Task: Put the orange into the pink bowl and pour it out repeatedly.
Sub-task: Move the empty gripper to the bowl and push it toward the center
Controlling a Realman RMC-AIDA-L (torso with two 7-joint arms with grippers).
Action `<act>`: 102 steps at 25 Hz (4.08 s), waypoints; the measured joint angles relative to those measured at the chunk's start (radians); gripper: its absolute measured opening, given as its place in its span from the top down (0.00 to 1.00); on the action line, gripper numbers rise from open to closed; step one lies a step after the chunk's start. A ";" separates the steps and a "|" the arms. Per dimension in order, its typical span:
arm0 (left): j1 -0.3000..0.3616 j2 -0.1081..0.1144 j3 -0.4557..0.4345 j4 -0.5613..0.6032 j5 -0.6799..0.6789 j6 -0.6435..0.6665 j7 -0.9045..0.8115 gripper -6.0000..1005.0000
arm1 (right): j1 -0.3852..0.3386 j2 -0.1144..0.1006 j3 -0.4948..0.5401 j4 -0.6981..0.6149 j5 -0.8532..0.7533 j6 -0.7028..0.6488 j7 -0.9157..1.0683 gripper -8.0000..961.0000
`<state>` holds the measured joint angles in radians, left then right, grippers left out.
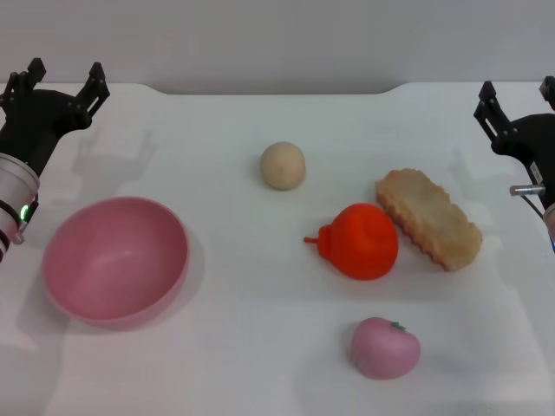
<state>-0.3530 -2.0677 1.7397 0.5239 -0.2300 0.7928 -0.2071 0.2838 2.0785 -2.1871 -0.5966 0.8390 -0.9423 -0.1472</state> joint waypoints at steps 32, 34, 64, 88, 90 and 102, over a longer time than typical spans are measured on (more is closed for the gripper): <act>0.135 0.035 -0.097 1.090 0.091 -1.383 0.130 0.18 | 0.011 0.001 -0.006 0.002 -0.005 0.087 0.038 0.17; 0.135 0.035 -0.097 1.090 0.091 -1.383 0.130 0.18 | 0.012 0.000 -0.005 -0.007 -0.006 0.101 0.038 0.17; 0.106 0.012 -0.114 1.271 0.002 -2.198 0.250 0.20 | 0.037 -0.005 0.012 -0.025 0.000 0.145 0.038 0.19; 0.050 0.005 -0.114 1.067 0.001 -2.089 0.235 0.22 | 0.052 -0.008 0.015 -0.014 -0.006 0.146 0.032 0.21; 0.047 0.005 -0.112 1.053 0.001 -2.082 0.230 0.22 | 0.052 -0.008 0.015 -0.014 -0.006 0.146 0.032 0.21; 0.044 0.006 -0.109 1.038 -0.005 -2.057 0.197 0.23 | 0.053 -0.009 0.021 -0.020 -0.006 0.146 0.029 0.22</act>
<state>-0.3090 -2.0617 1.6311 1.5615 -0.2351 -1.2642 -0.0101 0.3372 2.0698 -2.1664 -0.6162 0.8328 -0.7960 -0.1178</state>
